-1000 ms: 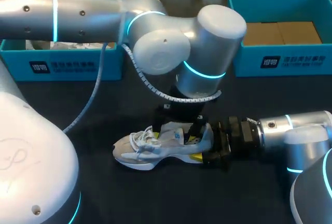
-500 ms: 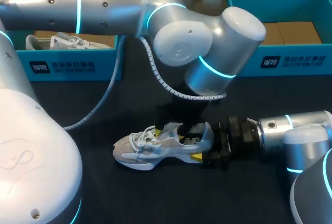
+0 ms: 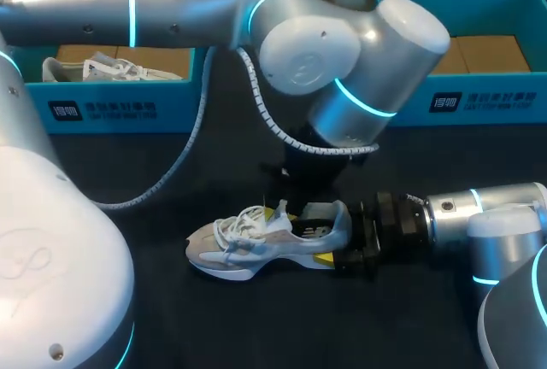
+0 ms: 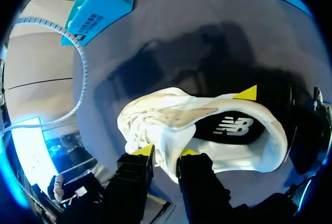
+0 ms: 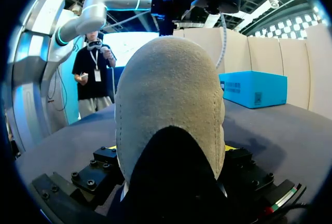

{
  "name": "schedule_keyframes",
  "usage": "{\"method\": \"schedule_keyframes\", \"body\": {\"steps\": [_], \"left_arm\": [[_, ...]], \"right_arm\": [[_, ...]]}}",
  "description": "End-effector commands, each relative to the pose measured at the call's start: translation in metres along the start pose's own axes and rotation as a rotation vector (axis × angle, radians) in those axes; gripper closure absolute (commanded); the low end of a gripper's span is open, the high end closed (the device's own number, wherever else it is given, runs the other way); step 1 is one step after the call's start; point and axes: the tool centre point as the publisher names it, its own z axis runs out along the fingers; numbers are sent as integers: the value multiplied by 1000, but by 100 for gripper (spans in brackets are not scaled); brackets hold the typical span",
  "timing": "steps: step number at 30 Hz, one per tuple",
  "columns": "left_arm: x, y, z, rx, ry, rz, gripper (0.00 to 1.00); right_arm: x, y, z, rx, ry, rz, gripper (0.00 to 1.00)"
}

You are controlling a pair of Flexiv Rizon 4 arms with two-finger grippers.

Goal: Take the shoe out of the shoebox, open the shoe tongue, remove and reinsert the insole, then place the shoe into the shoebox

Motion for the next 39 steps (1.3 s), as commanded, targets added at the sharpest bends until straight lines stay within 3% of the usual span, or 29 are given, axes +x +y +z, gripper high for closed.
{"method": "schedule_keyframes", "body": {"steps": [1, 5, 13, 22, 30, 39], "left_arm": [[-17, 13, 2, 36, 82, -252, 100], [-32, 11, 1, 52, 201, -264, 100], [-63, 0, 1, -55, 496, -263, 100], [-92, 3, 13, -98, 729, -194, 100], [-105, 15, 37, -62, 787, -138, 100], [-100, 11, 77, -63, 731, -144, 100]], "right_arm": [[0, 1, 1, 4, 1, 1, 100], [0, 1, 1, 4, 1, 1, 100], [0, 1, 1, 4, 1, 1, 100], [0, 1, 1, 4, 1, 1, 100], [0, 1, 1, 4, 1, 1, 100], [0, 1, 1, 4, 1, 1, 100]]}}
